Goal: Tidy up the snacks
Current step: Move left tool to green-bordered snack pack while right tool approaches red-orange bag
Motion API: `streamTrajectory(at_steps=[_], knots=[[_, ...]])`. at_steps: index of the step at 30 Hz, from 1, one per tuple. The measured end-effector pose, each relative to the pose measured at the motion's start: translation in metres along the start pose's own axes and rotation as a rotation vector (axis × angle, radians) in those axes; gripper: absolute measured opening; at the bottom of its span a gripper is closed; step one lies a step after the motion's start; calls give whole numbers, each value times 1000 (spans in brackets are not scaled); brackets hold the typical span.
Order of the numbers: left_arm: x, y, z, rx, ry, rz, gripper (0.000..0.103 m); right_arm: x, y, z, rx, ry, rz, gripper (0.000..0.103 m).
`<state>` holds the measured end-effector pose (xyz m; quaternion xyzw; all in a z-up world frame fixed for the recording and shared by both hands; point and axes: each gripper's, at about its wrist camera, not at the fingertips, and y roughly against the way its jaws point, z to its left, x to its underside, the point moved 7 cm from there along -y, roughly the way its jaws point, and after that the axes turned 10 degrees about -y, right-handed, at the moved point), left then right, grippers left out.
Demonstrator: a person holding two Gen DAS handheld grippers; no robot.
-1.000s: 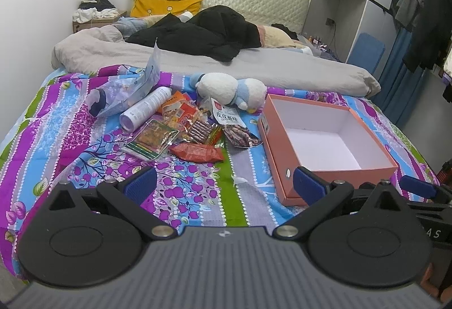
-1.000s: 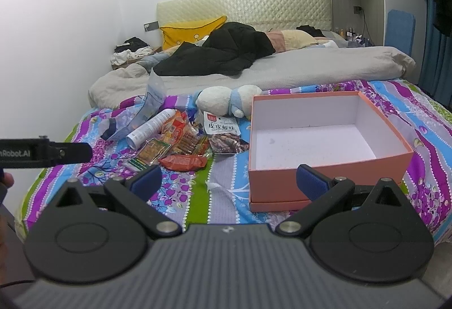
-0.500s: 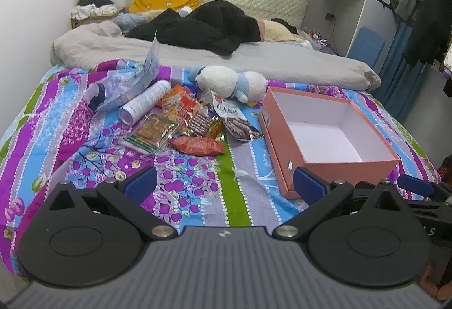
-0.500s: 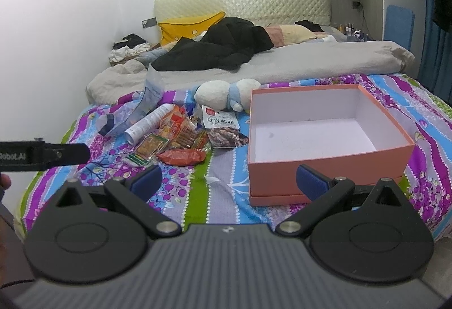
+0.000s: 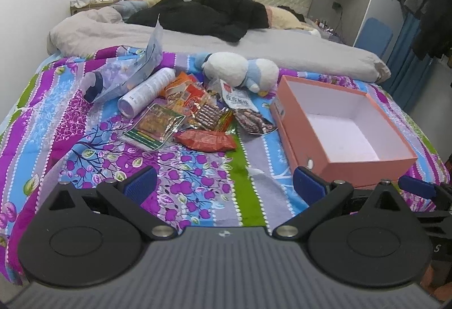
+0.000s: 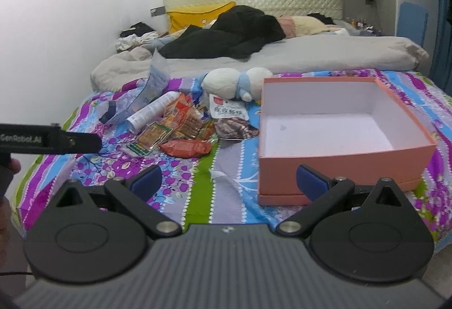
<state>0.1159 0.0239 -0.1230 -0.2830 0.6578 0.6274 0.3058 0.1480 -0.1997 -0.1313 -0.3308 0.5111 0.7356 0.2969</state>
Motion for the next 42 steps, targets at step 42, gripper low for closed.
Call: streamTrajectory(at_steps=[42], knots=[[-17, -337, 165, 36, -211, 228, 103, 30, -314, 93, -243, 529, 152, 83]])
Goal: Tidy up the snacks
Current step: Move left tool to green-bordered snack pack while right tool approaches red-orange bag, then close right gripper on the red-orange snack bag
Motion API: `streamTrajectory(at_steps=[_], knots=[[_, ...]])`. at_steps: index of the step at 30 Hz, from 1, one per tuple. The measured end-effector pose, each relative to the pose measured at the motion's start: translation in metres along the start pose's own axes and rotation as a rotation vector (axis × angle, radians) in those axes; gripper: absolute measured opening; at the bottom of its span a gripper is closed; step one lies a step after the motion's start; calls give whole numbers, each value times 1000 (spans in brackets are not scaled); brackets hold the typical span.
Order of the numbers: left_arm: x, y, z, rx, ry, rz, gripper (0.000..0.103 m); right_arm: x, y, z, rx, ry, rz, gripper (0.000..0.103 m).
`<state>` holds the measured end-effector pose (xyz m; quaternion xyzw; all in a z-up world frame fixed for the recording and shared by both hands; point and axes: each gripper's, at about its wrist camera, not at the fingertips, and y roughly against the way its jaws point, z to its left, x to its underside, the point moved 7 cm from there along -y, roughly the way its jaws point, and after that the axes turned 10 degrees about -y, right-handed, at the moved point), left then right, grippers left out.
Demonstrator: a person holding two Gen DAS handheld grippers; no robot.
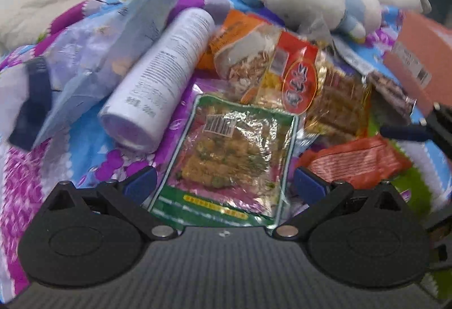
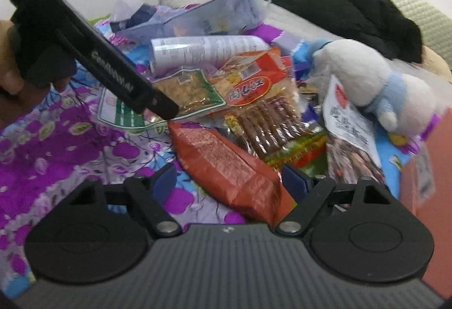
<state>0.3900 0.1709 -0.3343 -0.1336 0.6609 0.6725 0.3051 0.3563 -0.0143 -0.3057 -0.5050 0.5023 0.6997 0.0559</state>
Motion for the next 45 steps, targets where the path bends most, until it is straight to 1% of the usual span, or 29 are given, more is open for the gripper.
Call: streamTrajectory(at_steps=[2, 5, 7, 9, 12, 14, 16, 19, 22, 26, 32, 37, 42, 45], knots=[[-1, -8, 2, 15, -21, -13, 103, -1, -9, -1, -8, 29, 9, 83], [-4, -22, 7, 35, -23, -17, 103, -2, -18, -2, -47, 50, 8, 91], [-8, -26, 8, 55, -17, -38, 103, -3, -22, -5, -70, 46, 11, 95], [-8, -29, 8, 56, -27, -49, 103, -4, -25, -10, -99, 17, 32, 95], [-7, -27, 7, 58, -23, -61, 103, -2, -30, -16, -125, -66, 65, 96], [-6, -26, 7, 63, -16, -66, 102, -1, -29, -15, -128, -79, 72, 94], [-4, -23, 6, 69, -13, -68, 102, -2, -26, -12, -135, -83, 77, 85], [-2, -20, 3, 85, -11, -72, 101, -1, -18, -9, -121, -51, 77, 83], [-1, -17, -2, 89, -13, -71, 99, -1, -12, -12, -104, -56, 85, 83], [2, -9, -8, 115, 3, -62, 94, 2, -3, -12, -71, -57, 91, 83], [12, 6, -27, 139, 37, -47, 92, 12, 21, -11, -26, -76, 104, 83], [33, 26, -46, 154, 98, -35, 92, 27, 45, -9, 28, -67, 124, 82], [56, 51, -61, 154, 152, -20, 91, 44, 71, -6, 61, -109, 138, 82], [69, 66, -68, 123, 191, -4, 91, 54, 85, 1, 76, -112, 146, 82]])
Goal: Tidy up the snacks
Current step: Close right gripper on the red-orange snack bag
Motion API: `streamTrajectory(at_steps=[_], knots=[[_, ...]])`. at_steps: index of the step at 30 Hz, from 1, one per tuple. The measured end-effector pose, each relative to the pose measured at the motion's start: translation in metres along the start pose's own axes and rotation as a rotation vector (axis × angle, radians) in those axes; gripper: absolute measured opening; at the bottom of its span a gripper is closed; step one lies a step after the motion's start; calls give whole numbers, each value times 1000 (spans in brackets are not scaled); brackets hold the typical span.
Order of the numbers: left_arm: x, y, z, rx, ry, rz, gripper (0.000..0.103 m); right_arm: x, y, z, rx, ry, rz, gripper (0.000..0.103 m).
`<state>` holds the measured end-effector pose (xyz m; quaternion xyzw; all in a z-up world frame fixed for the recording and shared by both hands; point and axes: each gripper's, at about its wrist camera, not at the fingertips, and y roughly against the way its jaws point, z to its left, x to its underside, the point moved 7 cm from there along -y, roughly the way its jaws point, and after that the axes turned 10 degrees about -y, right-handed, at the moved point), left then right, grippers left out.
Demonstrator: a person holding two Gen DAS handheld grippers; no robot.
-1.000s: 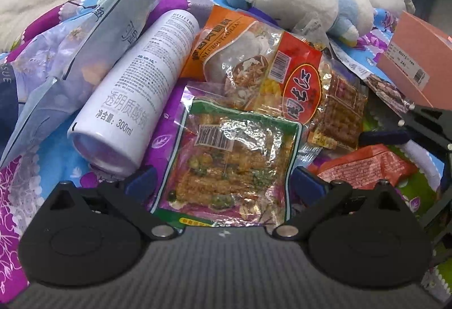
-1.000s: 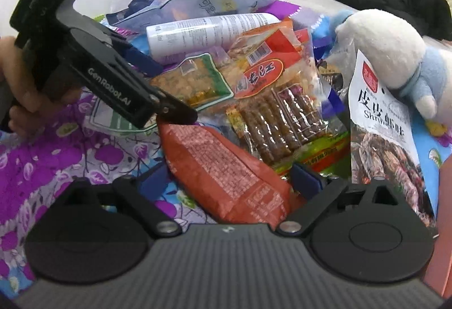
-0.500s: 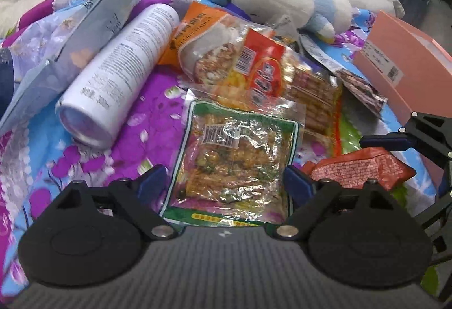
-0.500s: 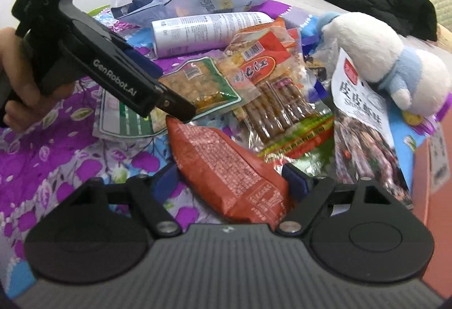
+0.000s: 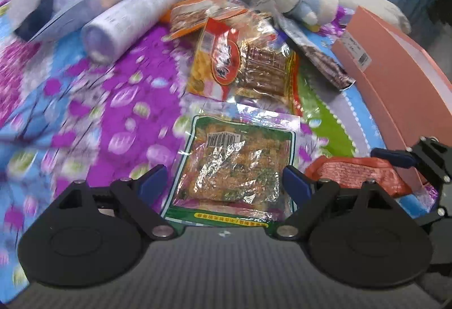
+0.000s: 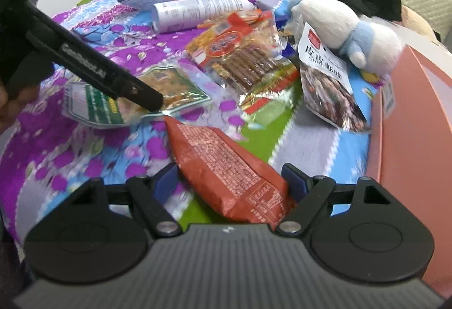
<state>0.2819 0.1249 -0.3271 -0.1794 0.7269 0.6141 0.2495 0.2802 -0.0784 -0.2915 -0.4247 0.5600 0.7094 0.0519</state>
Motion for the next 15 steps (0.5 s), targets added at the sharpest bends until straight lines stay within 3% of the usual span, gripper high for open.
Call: streamTrajectory(at_steps=[10, 15], knots=[[37, 36, -24, 2, 110, -3, 84, 22, 26, -4, 94, -89, 15, 82], [42, 42, -33, 2, 73, 9, 84, 37, 31, 0, 52, -124, 44, 83]])
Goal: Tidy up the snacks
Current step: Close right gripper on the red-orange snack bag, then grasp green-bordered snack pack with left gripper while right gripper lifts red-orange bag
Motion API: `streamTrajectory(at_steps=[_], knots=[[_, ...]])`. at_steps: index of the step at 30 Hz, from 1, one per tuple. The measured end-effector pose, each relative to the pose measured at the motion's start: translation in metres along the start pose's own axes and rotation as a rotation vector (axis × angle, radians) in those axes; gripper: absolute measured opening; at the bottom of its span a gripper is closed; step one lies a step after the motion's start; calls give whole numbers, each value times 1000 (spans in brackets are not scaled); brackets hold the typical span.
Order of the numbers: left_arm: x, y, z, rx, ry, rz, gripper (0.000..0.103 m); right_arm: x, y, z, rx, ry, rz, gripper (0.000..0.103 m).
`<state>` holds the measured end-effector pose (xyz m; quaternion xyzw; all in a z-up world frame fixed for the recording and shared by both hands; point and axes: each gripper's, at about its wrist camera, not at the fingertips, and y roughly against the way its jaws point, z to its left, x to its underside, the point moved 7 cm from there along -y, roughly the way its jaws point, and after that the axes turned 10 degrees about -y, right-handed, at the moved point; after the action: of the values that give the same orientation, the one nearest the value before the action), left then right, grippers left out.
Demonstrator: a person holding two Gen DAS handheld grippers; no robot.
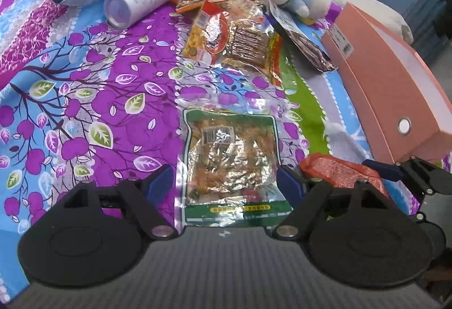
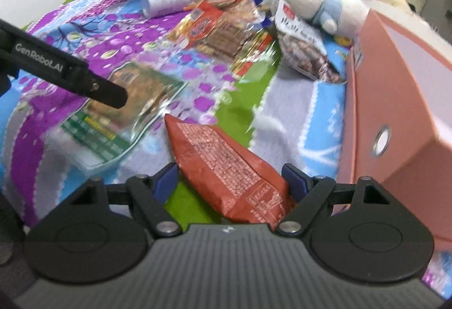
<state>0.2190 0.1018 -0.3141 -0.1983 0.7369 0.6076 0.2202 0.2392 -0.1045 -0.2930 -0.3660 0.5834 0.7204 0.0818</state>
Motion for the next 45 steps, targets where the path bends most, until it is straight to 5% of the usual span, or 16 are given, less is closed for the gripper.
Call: streamTrajectory(at_steps=[10, 14, 18, 23, 30, 36, 45], knots=[[-6, -17, -2, 23, -74, 52, 93, 0, 7, 11, -131, 117, -59, 91], [-4, -25, -1, 16, -47, 72, 97, 0, 0, 11, -125, 244, -78, 91], [-5, -30, -2, 27, -15, 76, 102, -2, -10, 5, -174, 217, -36, 90], [-7, -34, -4, 17, -4, 83, 102, 1, -11, 3, -236, 123, 19, 66], [-11, -38, -9, -39, -24, 59, 102, -5, -1, -1, -150, 57, -26, 54], [-10, -46, -18, -101, -76, 67, 101, -10, 4, -20, -95, -97, -39, 54], [-13, -49, -17, -168, -36, 93, 94, -12, 13, -30, 32, -100, -63, 54]])
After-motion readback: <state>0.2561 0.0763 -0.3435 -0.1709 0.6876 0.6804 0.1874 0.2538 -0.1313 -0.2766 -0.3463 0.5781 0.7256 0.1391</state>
